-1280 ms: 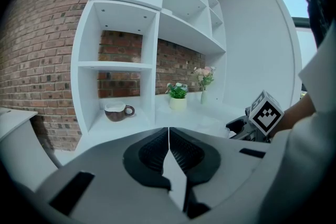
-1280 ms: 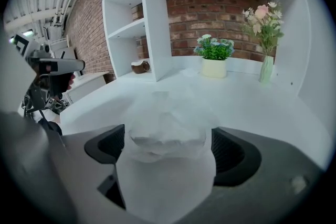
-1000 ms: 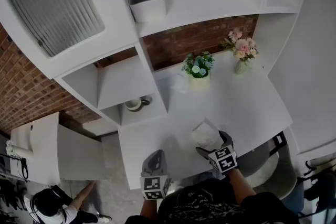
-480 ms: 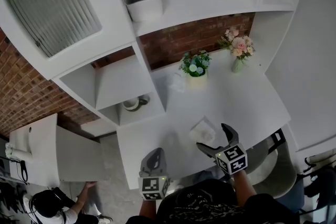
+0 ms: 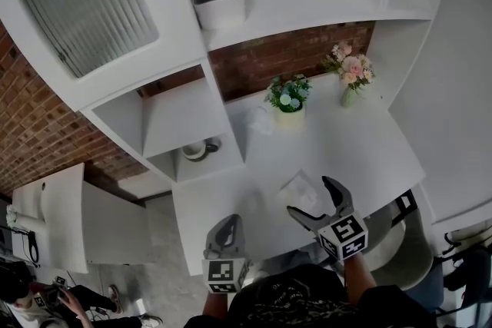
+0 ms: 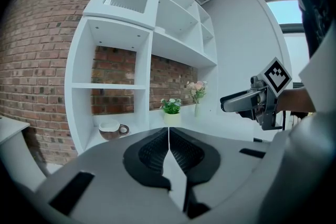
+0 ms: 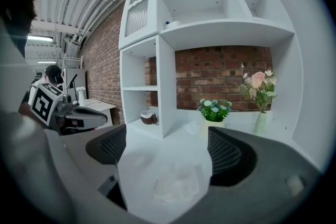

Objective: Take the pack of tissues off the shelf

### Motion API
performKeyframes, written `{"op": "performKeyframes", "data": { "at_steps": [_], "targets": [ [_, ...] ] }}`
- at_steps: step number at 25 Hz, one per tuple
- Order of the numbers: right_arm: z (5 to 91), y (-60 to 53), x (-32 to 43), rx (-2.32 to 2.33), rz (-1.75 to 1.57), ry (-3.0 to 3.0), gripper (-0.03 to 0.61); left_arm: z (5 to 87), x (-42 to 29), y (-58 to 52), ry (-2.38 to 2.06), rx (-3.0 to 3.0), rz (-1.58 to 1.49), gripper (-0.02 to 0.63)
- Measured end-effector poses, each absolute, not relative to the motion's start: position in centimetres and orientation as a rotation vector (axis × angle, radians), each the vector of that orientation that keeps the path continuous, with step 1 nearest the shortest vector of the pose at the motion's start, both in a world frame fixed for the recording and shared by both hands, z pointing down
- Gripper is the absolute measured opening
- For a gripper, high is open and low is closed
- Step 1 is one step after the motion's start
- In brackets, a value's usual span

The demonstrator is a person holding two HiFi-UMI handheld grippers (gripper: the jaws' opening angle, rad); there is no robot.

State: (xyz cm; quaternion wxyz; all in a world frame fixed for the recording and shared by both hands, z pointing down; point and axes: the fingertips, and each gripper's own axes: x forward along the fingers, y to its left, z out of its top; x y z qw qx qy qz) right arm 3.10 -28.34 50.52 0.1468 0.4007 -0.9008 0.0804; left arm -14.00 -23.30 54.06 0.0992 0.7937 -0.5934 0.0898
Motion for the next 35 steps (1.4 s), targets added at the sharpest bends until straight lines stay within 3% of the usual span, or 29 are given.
{"op": "performKeyframes", "data": {
  "at_steps": [4, 13, 20, 35],
  "targets": [
    [50.1, -27.9, 2.7, 1.171, 0.222, -2.6, 0.417, 53.5, -14.2, -23.2, -1.757, 2.362, 0.266, 0.012],
    [49.9, -27.4, 3.1, 1.266, 0.211, -2.591, 0.077, 53.9, -14.4, -22.7, -1.734, 2.355, 0.276, 0.012],
    [50.1, -27.0, 3.6, 1.345, 0.196, -2.554, 0.008, 53.9, -14.0, -22.5, -1.722, 2.388, 0.281, 0.012],
    [51.3, -26.3, 3.5, 1.316, 0.191, -2.507, 0.005, 53.6, -14.2, -22.4, -1.717, 2.409, 0.267, 0.012]
  ]
}}
